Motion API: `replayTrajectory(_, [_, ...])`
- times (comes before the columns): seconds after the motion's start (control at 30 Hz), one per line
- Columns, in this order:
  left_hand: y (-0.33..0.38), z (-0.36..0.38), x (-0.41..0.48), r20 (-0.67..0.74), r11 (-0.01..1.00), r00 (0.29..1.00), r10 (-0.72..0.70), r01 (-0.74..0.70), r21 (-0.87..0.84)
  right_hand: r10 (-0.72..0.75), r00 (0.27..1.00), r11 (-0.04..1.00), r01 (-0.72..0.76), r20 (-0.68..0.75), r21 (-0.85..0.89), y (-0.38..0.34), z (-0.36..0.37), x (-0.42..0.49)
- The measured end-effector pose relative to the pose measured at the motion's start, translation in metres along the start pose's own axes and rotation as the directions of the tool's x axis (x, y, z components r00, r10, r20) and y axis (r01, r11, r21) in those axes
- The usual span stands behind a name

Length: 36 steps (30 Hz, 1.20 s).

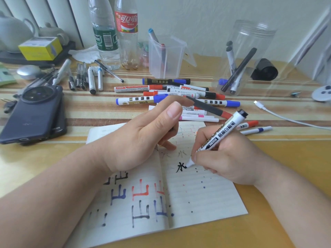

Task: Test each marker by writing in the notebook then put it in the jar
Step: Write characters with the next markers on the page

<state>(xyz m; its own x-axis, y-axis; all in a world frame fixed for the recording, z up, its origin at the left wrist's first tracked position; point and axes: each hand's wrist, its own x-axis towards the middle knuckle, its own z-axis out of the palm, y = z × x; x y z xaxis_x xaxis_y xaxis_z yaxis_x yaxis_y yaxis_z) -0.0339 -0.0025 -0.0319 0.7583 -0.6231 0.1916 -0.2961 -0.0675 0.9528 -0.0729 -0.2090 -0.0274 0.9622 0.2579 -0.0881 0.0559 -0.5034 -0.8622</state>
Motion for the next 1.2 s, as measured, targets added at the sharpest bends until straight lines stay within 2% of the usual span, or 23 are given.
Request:
replayTrajectory(0.1, [0.002,-0.001,0.0,-0.003,1.0,1.0,-0.013,0.013,0.011,0.005,1.0,1.0,-0.005,-0.016,-0.011,0.002,-0.002,0.001])
replayTrajectory(0.27, [0.003,-0.008,0.0,0.068,0.973,0.998,-0.009,-0.007,0.232,-0.09,0.971,0.958,0.145,-0.221,0.249,0.009,-0.007,0.003])
replayTrajectory(0.4, [-0.001,-0.006,0.001,0.082,0.933,0.997,0.013,-0.041,0.357,-0.158,0.957,0.842,0.26,-0.245,0.473,0.01,-0.004,0.007])
replayTrajectory(0.47, [-0.003,-0.005,0.001,0.079,0.91,0.996,0.027,-0.057,0.41,-0.172,0.951,0.803,0.288,-0.258,0.522,0.01,-0.003,0.007])
replayTrajectory(0.67, [0.001,-0.003,0.002,0.085,0.877,0.996,-0.005,-0.036,0.479,-0.192,0.949,0.783,0.301,-0.248,0.545,0.01,-0.003,0.006])
replayTrajectory(0.9, [0.003,-0.001,0.0,0.099,0.882,0.995,0.008,-0.054,0.468,-0.203,0.951,0.8,0.298,-0.233,0.521,0.01,0.0,0.005])
replayTrajectory(1.07, [0.005,0.0,-0.001,0.12,0.874,0.99,0.069,-0.118,0.471,-0.204,0.952,0.89,0.278,-0.229,0.361,0.005,0.002,0.003])
replayTrajectory(1.13, [0.002,0.0,0.0,0.071,0.907,0.994,0.082,-0.104,0.407,-0.175,0.963,0.902,0.24,-0.203,0.36,0.004,0.001,0.003])
replayTrajectory(1.2, [0.0,-0.003,0.002,-0.035,0.965,0.998,0.054,-0.043,0.26,-0.105,0.979,0.874,0.175,-0.175,0.454,0.002,-0.001,0.004])
